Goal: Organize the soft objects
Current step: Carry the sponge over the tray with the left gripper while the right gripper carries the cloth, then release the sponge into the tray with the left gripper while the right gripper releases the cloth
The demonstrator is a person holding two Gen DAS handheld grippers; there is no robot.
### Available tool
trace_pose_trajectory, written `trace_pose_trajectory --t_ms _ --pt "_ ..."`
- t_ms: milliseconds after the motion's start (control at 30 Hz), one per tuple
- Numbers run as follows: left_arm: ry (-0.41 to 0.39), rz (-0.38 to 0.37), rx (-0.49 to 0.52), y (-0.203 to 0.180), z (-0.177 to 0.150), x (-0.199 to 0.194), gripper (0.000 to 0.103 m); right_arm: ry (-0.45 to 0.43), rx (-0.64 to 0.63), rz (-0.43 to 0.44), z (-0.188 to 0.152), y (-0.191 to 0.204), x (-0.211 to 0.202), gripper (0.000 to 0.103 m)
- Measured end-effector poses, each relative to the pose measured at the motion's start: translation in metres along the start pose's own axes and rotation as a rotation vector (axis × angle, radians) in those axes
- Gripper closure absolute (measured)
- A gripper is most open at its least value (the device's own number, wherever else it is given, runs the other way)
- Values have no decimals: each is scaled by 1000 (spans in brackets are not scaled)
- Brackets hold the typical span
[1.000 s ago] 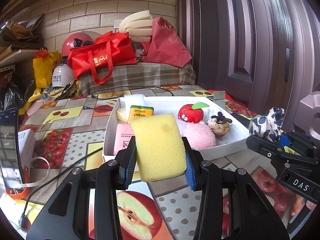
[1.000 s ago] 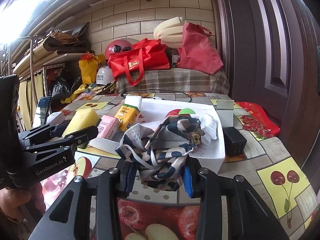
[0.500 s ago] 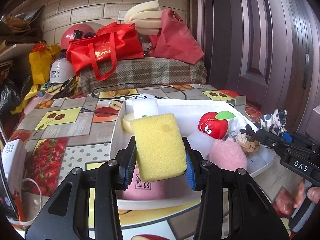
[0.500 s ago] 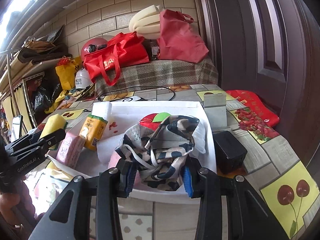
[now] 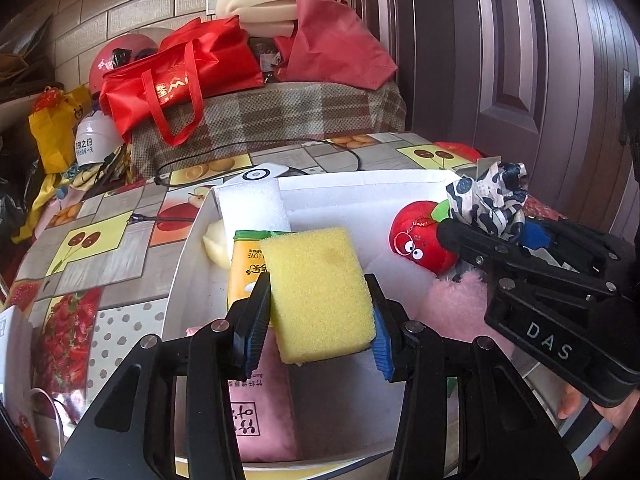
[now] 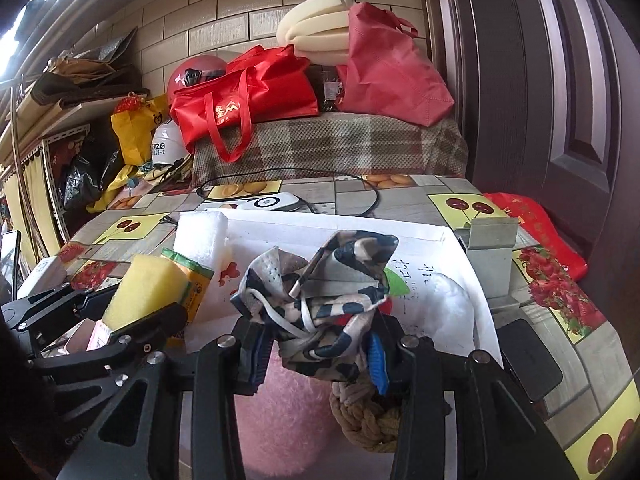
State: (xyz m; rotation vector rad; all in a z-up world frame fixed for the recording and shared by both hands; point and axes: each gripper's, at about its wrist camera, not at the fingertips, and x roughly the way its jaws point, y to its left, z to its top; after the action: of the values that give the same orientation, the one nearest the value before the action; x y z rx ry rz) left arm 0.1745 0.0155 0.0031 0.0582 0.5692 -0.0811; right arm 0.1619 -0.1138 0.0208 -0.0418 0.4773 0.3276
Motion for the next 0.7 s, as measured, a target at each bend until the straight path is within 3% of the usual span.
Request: trace_pose_trajectory --t_ms 33,67,133,167,400,500,700 --pt "9 9 -1 0 0 2 55 -1 -7 -6 0 1 -1 52" --pt "15 13 -2 0 0 3 49 -7 0 -20 0 0 -2 50" --pt "10 24 -6 0 0 2 7 -19 16 -19 1 -3 -4 12" --pt "3 29 -7 1 0 1 0 -26 22 -21 2 -4 -5 9" --pt "-35 62 12 -2 -2 -6 0 -59 10 -39 3 -2 -10 7" --pt "-55 73 -11 2 -2 -10 0 -76 29 -55 3 -4 -12 0" --pt "-84 92 -57 10 -5 -21 0 -123 65 -109 0 -8 -24 0"
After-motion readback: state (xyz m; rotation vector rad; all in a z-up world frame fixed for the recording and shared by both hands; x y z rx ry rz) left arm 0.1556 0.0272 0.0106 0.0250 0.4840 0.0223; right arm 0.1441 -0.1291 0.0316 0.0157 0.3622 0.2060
